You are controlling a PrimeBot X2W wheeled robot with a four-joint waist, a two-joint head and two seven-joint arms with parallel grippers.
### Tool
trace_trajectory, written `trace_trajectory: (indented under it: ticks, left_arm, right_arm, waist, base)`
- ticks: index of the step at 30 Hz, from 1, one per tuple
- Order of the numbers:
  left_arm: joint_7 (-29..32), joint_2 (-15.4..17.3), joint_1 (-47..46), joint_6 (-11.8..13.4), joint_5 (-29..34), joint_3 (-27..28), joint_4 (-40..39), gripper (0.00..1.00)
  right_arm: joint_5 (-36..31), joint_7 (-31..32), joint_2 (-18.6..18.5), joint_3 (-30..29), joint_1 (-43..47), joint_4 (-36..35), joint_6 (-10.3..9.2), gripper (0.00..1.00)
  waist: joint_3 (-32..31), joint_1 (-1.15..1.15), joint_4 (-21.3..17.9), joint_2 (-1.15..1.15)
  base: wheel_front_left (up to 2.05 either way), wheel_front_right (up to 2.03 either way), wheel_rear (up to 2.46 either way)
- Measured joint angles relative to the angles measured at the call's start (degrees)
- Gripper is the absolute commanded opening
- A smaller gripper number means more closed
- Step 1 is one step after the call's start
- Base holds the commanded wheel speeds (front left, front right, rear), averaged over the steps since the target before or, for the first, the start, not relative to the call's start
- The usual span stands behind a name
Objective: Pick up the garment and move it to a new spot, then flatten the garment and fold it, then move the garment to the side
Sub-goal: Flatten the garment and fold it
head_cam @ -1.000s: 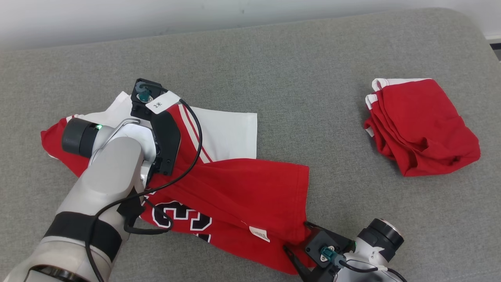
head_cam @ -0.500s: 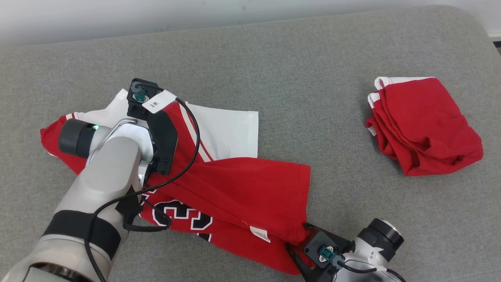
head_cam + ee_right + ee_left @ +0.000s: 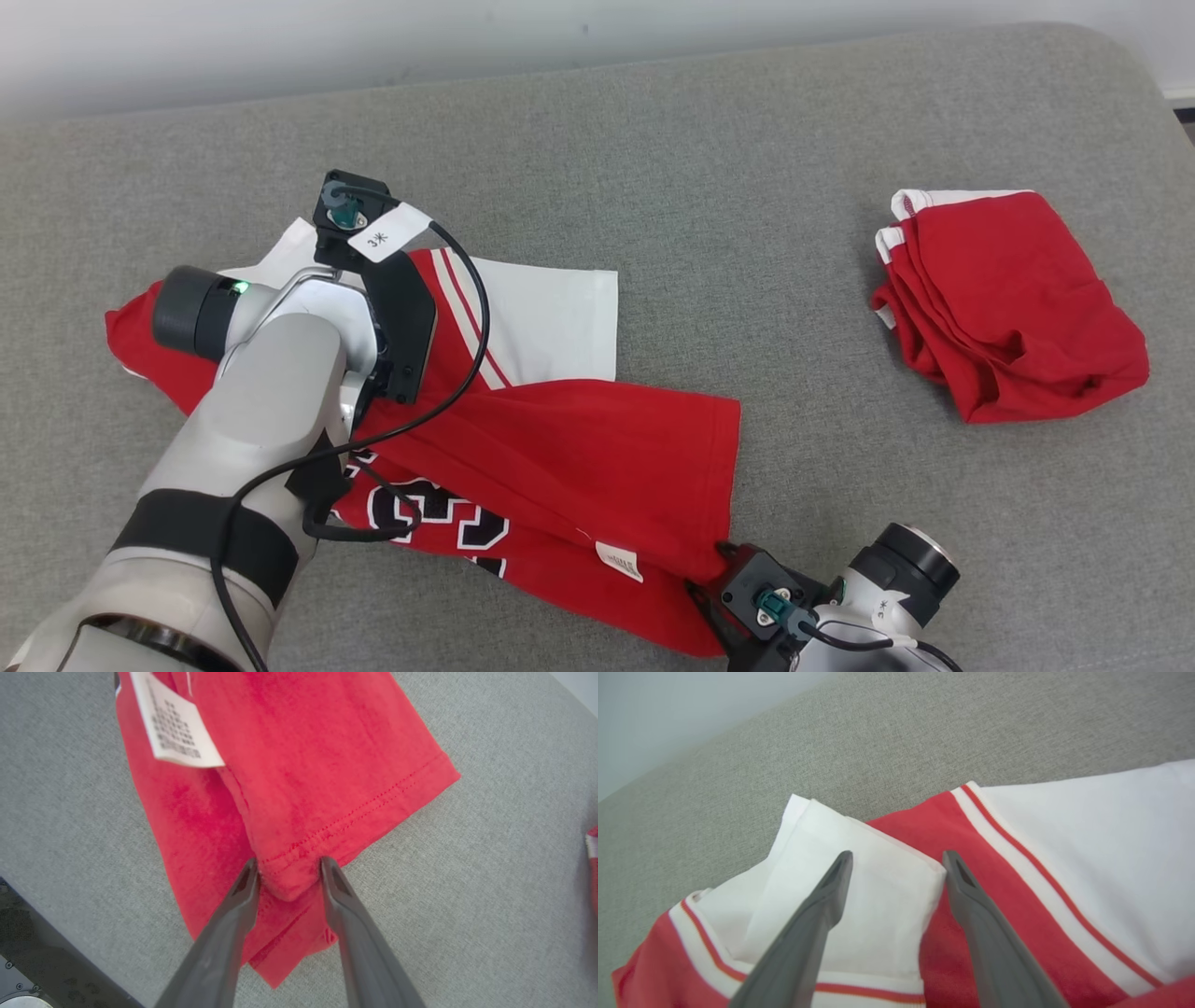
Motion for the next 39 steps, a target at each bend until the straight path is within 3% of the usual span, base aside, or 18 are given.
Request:
trace_trajectory:
  ticks: [3,4,6,7,9,11,12,14,15,16,24,33,39]
  left_arm:
    - [0.07,-0.01,0.0,0.0,0.0,-0.09,0.71,1.0]
    - [0.07,-0.01,0.01,0.0,0.0,-0.09,0.86,0.95]
    - [0.07,-0.05,0.02,-0.01,-0.13,-0.09,0.97,0.48]
    - [0.08,-0.1,0.08,-0.05,-0.37,-0.11,1.07,0.27]
    - [0.08,-0.12,0.25,-0.07,-0.41,-0.14,1.16,0.16]
    - [0.07,-0.15,0.3,-0.07,-0.42,-0.2,1.24,0.29]
    - [0.08,-0.16,0.32,-0.07,-0.42,-0.24,1.3,0.3]
    - [0.08,-0.2,0.46,-0.52,-0.43,-0.37,1.38,0.22]
    - [0.08,-0.25,0.51,-0.51,-0.44,-0.42,1.46,0.07]
    - [0.08,-0.3,0.51,-0.52,-0.52,-0.44,1.48,0.0]
    - [-3.13,-0.42,-0.14,0.33,-3.59,3.02,0.43,0.0]
    - [-12.38,-0.68,-4.17,1.62,-8.66,8.57,-4.41,0.0]
    - [-22.61,-0.86,-3.59,1.59,-14.66,14.85,-9.71,0.0]
  right_arm:
    - [0.02,0.05,0.09,0.19,0.02,0.12,0.0,0.53]
    - [0.02,0.05,0.11,0.21,0.03,0.13,0.0,0.49]
    - [0.03,0.08,0.09,0.2,0.04,0.21,0.0,0.4]
    - [0.03,0.14,0.09,0.21,0.07,0.26,0.0,0.3]
    - [0.04,0.52,0.08,0.2,0.1,0.32,0.0,0.29]
    - [0.04,0.56,0.04,0.19,0.19,0.37,0.0,0.29]
    - [0.04,0.57,0.02,0.19,0.21,0.41,0.0,0.28]
    - [0.05,0.6,-0.02,0.2,0.26,0.46,0.0,0.07]
    - [0.05,0.81,-0.02,0.2,0.27,0.46,0.0,0.01]
    - [0.05,0.99,-0.03,0.2,0.28,0.46,0.0,0.0]
    - [1.43,-1.36,0.21,-1.91,-0.07,-0.8,-0.71,0.0]
    - [2.92,-7.17,0.56,-6.86,-1.91,-4.38,-2.88,0.0]
    - [11.48,-15.25,1.89,-14.48,-2.06,-11.06,-3.86,0.0]
  waist:
    - [-0.38,0.0,-0.01,0.0]
    - [-0.45,0.0,-0.03,0.0]
    - [-0.55,0.0,-0.07,0.0]
    - [-0.6,0.0,-0.11,0.0]
    - [-0.63,0.0,-0.15,0.0]
    - [-0.61,0.0,-0.19,0.0]
    - [-0.59,0.0,-0.22,0.0]
    - [-0.54,0.0,-0.27,0.0]
    - [-0.52,0.0,-0.29,0.0]
    - [-0.5,0.0,-0.3,0.0]
    - [-1.1,0.0,0.01,0.0]
    - [-2.92,0.0,1.07,0.0]
    - [-5.06,0.0,2.05,0.0]
  base:
    - [0.0,0.0,0.0]
    - [0.0,0.0,0.0]
    - [0.0,0.0,0.0]
    - [0.0,0.0,0.0]
    - [0.0,0.0,0.0]
    - [0.0,0.0,0.0]
    - [0.0,0.0,0.0]
    - [0.0,0.0,0.0]
    - [0.0,0.0,0.0]
    - [0.0,0.0,0.0]
    - [0.0,0.0,0.0]
    - [0.0,0.0,0.0]
    - [0.0,0.0,0.0]
